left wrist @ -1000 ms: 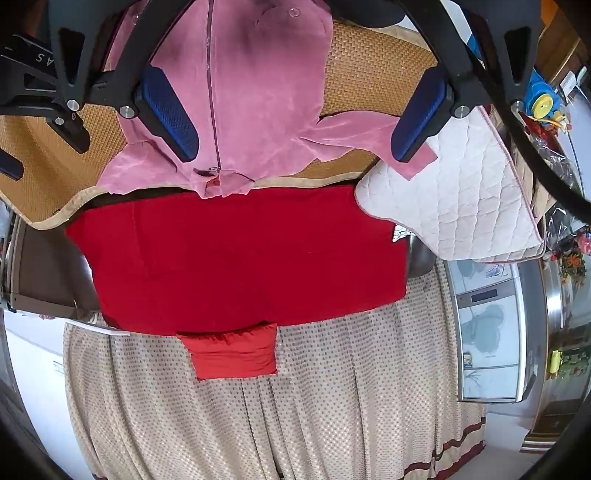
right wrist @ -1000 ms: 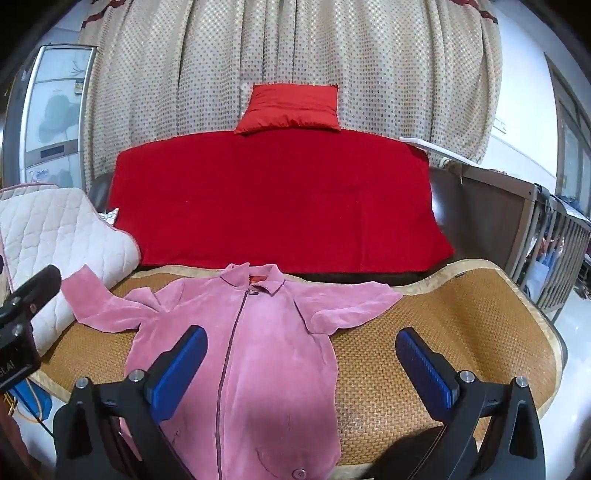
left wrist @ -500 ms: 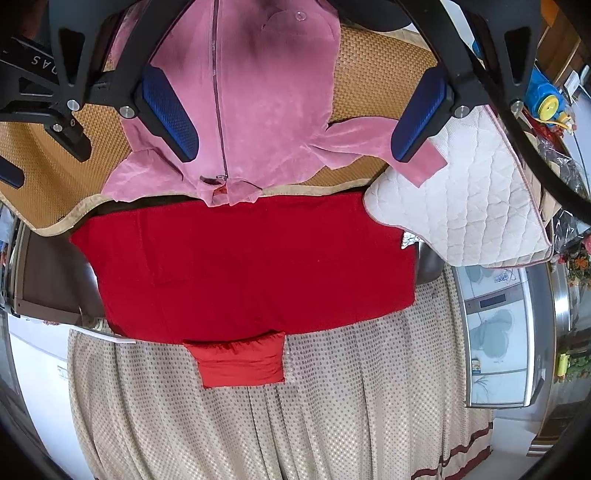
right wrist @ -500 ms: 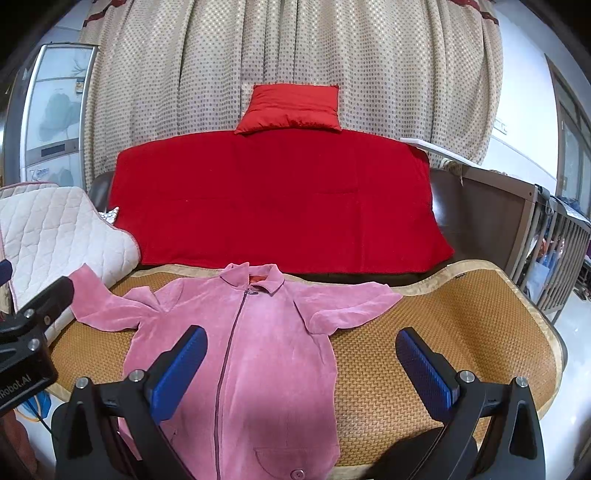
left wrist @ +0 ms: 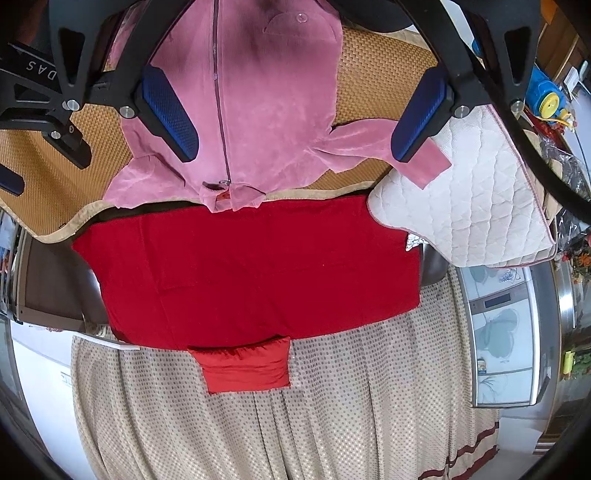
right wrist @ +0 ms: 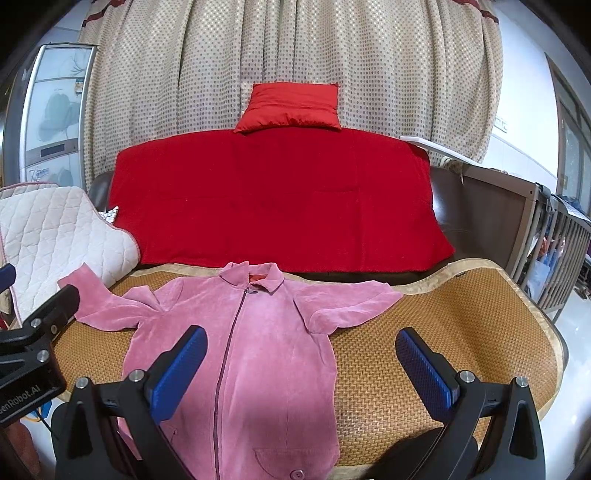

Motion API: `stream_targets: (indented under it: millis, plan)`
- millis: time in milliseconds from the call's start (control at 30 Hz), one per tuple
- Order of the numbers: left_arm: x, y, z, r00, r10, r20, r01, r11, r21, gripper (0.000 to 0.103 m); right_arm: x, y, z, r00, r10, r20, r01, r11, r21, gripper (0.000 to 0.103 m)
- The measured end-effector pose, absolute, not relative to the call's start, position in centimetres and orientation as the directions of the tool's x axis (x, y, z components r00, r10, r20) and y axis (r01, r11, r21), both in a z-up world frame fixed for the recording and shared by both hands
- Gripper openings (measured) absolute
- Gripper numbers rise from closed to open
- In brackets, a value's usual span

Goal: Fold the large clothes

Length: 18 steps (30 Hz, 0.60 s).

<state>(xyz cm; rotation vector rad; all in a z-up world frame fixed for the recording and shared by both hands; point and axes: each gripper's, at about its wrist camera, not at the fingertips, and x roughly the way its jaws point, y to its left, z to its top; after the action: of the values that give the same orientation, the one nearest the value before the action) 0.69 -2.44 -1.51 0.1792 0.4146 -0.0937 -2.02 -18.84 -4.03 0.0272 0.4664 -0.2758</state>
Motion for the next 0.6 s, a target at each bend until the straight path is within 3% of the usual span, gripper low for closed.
stream_targets:
  millis: [333, 600]
  plan:
    - [4.6, -3.4, -4.7, 0.850, -0.092, -0.519, 0.182, 0.975, 0.126, 0.103, -0.3, -19.5, -5.4, 0.840, -0.260, -0.477, 0.269, 0.962, -0.052, 0.103]
    - [13.2, -4.0, -9.7, 0.769, -0.143, -0.623, 0.211, 0.977, 0.036, 0.103, 4.0, -25.2, -9.3, 0.819, -0.194, -0.539, 0.253, 0.967, 0.036, 0.103]
